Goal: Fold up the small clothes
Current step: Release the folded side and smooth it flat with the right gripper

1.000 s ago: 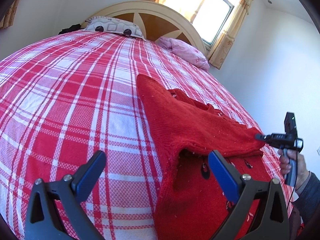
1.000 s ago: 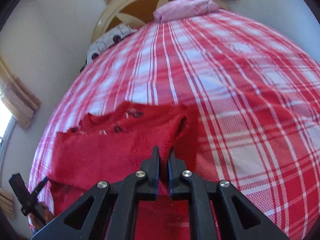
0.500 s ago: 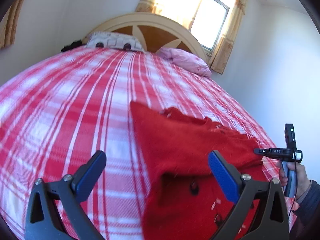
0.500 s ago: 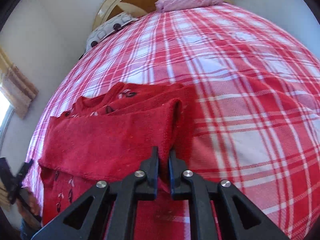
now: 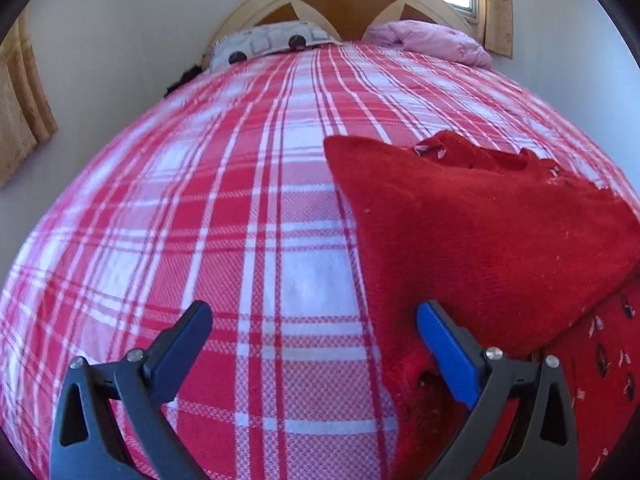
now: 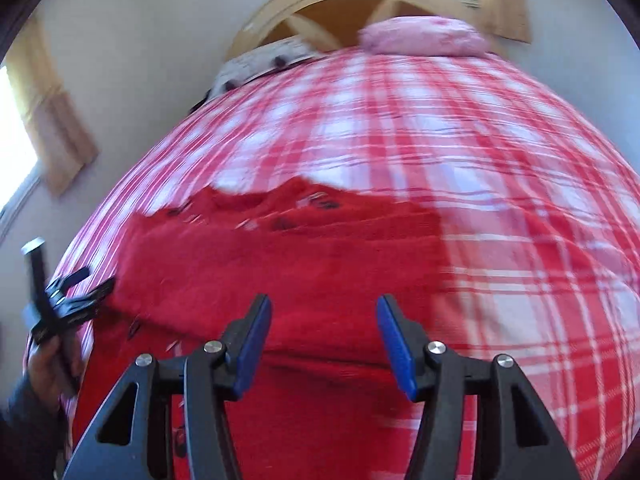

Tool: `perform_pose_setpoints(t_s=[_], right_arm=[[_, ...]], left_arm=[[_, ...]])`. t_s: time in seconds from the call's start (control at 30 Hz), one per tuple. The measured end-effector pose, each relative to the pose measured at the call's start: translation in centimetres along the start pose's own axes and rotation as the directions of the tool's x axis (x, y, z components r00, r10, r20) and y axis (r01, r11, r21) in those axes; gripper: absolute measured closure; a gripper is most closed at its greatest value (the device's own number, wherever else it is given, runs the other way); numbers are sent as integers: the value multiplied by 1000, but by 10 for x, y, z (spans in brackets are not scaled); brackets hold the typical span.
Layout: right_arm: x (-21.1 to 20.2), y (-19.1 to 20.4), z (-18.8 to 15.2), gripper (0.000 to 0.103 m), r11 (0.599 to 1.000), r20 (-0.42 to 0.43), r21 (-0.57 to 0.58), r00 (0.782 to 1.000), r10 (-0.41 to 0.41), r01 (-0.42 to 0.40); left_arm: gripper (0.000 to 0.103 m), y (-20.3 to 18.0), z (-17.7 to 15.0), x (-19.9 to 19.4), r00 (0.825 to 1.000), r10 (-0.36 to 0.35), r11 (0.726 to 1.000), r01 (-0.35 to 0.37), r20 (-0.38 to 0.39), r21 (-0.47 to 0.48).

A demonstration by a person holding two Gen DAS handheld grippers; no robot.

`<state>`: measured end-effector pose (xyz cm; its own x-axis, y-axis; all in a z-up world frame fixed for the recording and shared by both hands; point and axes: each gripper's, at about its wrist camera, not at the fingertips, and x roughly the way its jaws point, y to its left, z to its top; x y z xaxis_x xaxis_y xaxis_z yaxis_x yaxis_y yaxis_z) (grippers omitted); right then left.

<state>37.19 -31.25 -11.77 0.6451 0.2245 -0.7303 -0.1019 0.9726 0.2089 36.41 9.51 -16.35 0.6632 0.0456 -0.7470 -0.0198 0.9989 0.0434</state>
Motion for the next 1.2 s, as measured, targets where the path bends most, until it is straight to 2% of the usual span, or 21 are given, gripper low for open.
perform_pose_setpoints(t_s=[0.07, 0.17, 0.33, 0.63, 0.8, 0.97, 1.1, 1.2], right_arm=[[13, 4, -7, 47, 1000, -33, 0, 999, -12, 12], [28, -4, -19, 47, 998, -75, 51, 997, -18, 22], [25, -5, -26, 47, 998, -53, 60, 999, -12, 15], [26, 2, -25, 47, 997, -66, 45, 996, -58, 61], [27, 6, -30, 47, 997, -66, 7, 994, -82, 83], [13, 1, -30, 47, 996, -31, 64, 998, -56, 58], [9, 3, -38, 47, 997, -50, 46, 997, -56, 59], [0, 5, -41, 47, 997, -31, 38, 997, -65, 66]], left_arm=[[0, 1, 1, 2, 1000, 13, 1000, -13, -9, -2], [0, 6, -2, 4, 1000, -9, 1000, 9, -12, -30], [0, 15, -6, 3, 1000, 7, 996, -7, -7, -85], [0, 12, -5, 4, 1000, 7, 997, -8, -13, -77], [0, 12, -6, 6, 1000, -8, 996, 6, -21, -87], [0, 15, -6, 7, 999, -23, 995, 21, -25, -99], [0, 19, -7, 9, 998, -53, 992, 48, -37, -119], [0, 22, -7, 10, 996, -75, 989, 69, -43, -133]])
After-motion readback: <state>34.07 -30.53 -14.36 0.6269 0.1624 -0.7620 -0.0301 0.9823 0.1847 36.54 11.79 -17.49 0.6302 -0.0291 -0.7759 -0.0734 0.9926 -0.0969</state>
